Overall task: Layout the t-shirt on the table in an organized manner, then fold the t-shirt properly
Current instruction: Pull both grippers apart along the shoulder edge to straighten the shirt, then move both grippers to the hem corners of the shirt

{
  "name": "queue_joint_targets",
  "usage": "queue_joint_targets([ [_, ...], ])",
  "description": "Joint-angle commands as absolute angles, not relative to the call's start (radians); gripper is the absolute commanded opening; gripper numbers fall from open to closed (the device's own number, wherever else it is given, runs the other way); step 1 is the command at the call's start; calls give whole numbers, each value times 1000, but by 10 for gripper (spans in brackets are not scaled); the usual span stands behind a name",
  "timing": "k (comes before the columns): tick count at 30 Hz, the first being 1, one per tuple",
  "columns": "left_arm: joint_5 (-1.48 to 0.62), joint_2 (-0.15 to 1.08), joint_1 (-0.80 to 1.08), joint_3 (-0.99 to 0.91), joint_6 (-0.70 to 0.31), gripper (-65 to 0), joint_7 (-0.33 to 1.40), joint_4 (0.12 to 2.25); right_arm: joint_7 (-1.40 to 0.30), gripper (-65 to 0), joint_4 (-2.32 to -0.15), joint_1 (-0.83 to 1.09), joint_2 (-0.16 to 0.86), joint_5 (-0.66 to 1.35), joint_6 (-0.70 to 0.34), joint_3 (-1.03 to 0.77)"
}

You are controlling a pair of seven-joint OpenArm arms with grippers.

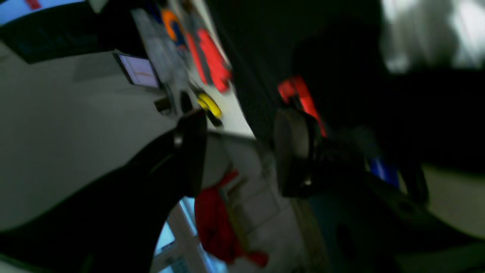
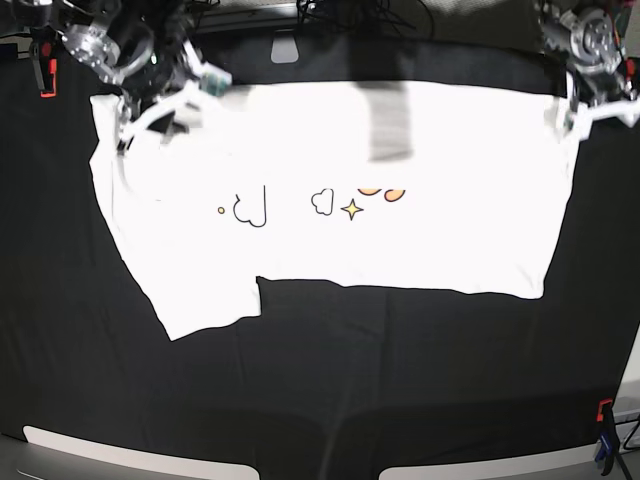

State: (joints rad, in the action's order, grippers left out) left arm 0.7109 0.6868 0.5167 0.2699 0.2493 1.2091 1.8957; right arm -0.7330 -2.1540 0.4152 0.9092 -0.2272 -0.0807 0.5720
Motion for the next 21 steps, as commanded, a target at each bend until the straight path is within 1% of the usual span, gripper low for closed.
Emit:
queue_joint_targets([
  [1,733,701,488,260,267,-379,1180,1912,-725,-412,-2169,410,897,-223,-56,527],
  [4,634,701,400,260,266,-379,1061,1912,-708,-412,-2169,403,792,-193,-49,393],
  [6,463,702,328,260,253,-379,942,1912,-696,-412,-2169,362,701,-159,-51,303],
  [9,208,701,206,260,184,-379,809,1911,-695,-412,-2169,273,566,-64,-62,186],
  [11,108,702,113,260,141,-379,760,1908,-695,-412,-2166,220,500,1,-101,122],
  [13,23,702,-4,260,80,-379,767,1895,-694,-412,-2157,181,458,73,-137,76],
  [16,-177,701,-203,260,-3,-379,834,1809,-694,-412,-2129,143,420,148,-189,41],
  [19,-337,698,-359,260,-106,-379,837,1634,-691,-412,-2092,127,407,187,-219,39],
  [21,-439,696,-444,261,-155,-379,823,1481,-682,-412,-2056,121,407,196,-243,39],
])
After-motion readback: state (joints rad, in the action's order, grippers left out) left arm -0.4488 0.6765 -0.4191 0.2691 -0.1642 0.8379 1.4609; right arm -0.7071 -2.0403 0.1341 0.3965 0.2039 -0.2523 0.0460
